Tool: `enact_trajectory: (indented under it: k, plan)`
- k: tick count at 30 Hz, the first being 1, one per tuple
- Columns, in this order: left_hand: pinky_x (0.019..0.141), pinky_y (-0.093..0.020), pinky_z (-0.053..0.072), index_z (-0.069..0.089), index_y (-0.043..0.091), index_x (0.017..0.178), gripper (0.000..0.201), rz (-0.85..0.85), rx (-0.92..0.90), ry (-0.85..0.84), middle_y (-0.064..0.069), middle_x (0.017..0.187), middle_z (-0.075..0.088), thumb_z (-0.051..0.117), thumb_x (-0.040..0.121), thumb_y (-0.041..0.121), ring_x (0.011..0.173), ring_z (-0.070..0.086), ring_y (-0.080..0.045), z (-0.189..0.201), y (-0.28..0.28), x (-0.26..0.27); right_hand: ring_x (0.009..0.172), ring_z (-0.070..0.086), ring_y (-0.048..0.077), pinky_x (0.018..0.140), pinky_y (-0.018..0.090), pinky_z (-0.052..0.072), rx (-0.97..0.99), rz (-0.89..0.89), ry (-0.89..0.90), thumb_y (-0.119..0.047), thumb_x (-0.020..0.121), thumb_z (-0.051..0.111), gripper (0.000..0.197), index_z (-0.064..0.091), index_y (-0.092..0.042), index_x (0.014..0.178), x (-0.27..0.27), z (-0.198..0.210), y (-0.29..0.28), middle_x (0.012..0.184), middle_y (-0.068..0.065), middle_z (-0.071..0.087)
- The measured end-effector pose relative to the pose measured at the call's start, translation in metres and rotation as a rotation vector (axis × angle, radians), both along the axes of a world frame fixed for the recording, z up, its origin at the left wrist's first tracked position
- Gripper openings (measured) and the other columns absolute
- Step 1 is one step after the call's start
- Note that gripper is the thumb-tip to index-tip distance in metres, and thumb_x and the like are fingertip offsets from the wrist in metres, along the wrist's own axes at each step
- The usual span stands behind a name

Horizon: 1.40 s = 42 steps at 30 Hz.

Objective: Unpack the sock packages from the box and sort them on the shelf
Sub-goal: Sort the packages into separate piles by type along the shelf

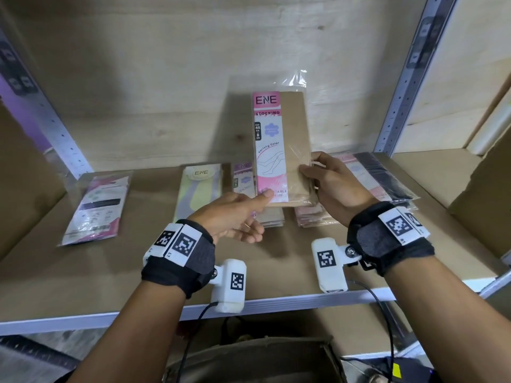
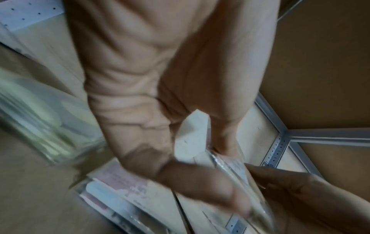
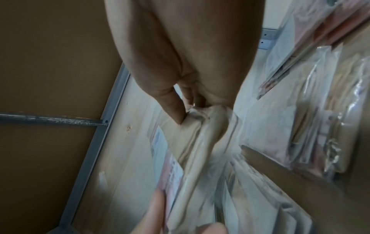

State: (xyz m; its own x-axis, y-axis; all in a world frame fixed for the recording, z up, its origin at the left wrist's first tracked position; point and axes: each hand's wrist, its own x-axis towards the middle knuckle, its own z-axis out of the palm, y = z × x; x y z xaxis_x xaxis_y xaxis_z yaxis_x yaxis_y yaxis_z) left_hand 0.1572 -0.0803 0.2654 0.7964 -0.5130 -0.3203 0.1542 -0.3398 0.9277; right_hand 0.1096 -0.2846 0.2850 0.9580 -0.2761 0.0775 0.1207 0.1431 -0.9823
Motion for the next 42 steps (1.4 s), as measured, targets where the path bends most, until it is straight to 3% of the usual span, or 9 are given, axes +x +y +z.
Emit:
enact_trajectory:
  k: [5, 8, 12, 16, 19, 22, 27, 33, 42]
  plan:
    - [0.060, -0.023, 0.058, 0.067, 0.006, 0.096, 0.031, 0.072, -0.296, 0.071, -0.017, 0.088, 0.077, 0.080, 0.080, 0.030, 0.074, 0.076, -0.022, 0.000, -0.010, 0.001, 0.055, 0.033, 0.028, 0.034, 0.026, 0.030, 0.001, -0.025, -0.013, 0.004, 0.098, 0.048, 0.013, 0.052, -0.002, 0.109, -0.003, -0.001, -0.006, 0.073, 0.016, 0.047]
    - [0.074, -0.026, 0.061, 0.071, 0.005, 0.102, 0.021, 0.068, -0.425, 0.076, -0.015, 0.102, 0.077, 0.077, 0.084, 0.015, 0.095, 0.075, -0.030, 0.001, -0.016, 0.000, 0.070, 0.039, 0.036, 0.053, 0.036, 0.037, 0.000, -0.013, 0.017, 0.003, 0.098, 0.050, 0.019, 0.054, 0.003, 0.117, -0.005, 0.000, -0.004, 0.086, 0.023, 0.052]
    - [0.074, -0.023, 0.060, 0.072, 0.006, 0.103, 0.015, 0.132, -0.438, -0.053, -0.002, 0.094, 0.078, 0.072, 0.088, 0.006, 0.089, 0.076, -0.025, 0.000, -0.024, -0.003, 0.088, 0.055, 0.030, 0.071, 0.038, 0.049, -0.063, -0.011, 0.081, -0.004, 0.097, 0.057, 0.011, 0.057, -0.004, 0.108, -0.008, 0.003, -0.011, 0.101, 0.021, 0.061]
    - [0.080, -0.024, 0.060, 0.070, 0.002, 0.115, 0.028, 0.188, -0.373, -0.156, -0.010, 0.104, 0.076, 0.072, 0.088, 0.008, 0.091, 0.074, -0.018, -0.002, -0.032, -0.002, 0.086, 0.067, 0.024, 0.082, 0.039, 0.057, -0.291, 0.142, 0.244, -0.013, 0.089, 0.071, 0.034, 0.058, -0.014, 0.121, -0.011, 0.004, -0.035, 0.105, 0.015, 0.073]
    - [0.070, -0.026, 0.054, 0.072, 0.004, 0.114, 0.028, 0.213, -0.335, -0.188, -0.001, 0.085, 0.074, 0.075, 0.087, 0.013, 0.062, 0.063, -0.007, -0.003, -0.039, 0.002, 0.085, 0.063, 0.026, 0.071, 0.034, 0.055, -0.232, 0.198, 0.243, -0.004, 0.080, 0.079, 0.051, 0.060, -0.018, 0.126, -0.010, 0.005, -0.048, 0.098, 0.012, 0.072]
    - [0.061, -0.029, 0.040, 0.075, 0.006, 0.105, 0.024, 0.246, -0.261, -0.236, 0.001, 0.073, 0.067, 0.079, 0.084, 0.016, 0.054, 0.050, -0.008, -0.002, -0.053, 0.009, 0.083, 0.061, 0.029, 0.066, 0.032, 0.054, -0.207, 0.099, 0.192, 0.001, 0.078, 0.080, 0.041, 0.065, -0.014, 0.112, -0.006, 0.005, -0.056, 0.095, 0.017, 0.071]
    - [0.056, -0.020, 0.054, 0.073, 0.017, 0.083, 0.014, 0.228, -0.117, -0.389, 0.003, 0.072, 0.075, 0.083, 0.077, 0.009, 0.054, 0.066, -0.005, -0.003, -0.083, 0.018, 0.061, 0.066, 0.018, 0.058, 0.026, 0.056, -0.401, -0.080, 0.237, -0.001, 0.075, 0.083, 0.037, 0.068, -0.008, 0.108, -0.003, -0.001, -0.070, 0.076, 0.008, 0.074]
    - [0.076, -0.044, 0.063, 0.068, 0.019, 0.074, 0.027, 0.176, 0.173, -0.400, -0.011, 0.085, 0.076, 0.093, 0.064, 0.019, 0.073, 0.076, -0.026, -0.012, -0.104, 0.021, 0.099, 0.067, 0.024, 0.092, 0.033, 0.055, -0.821, -0.169, 0.456, -0.014, 0.072, 0.085, 0.048, 0.066, -0.010, 0.117, -0.002, -0.005, -0.078, 0.108, 0.008, 0.068]
    - [0.087, -0.043, 0.060, 0.071, -0.001, 0.108, 0.058, 0.180, 0.333, -0.363, -0.019, 0.106, 0.073, 0.095, 0.062, 0.027, 0.093, 0.072, -0.035, -0.011, -0.114, 0.018, 0.105, 0.066, 0.030, 0.094, 0.039, 0.056, -0.902, -0.165, 0.529, -0.003, 0.077, 0.080, 0.044, 0.067, -0.003, 0.119, -0.008, -0.004, -0.070, 0.121, 0.015, 0.064]
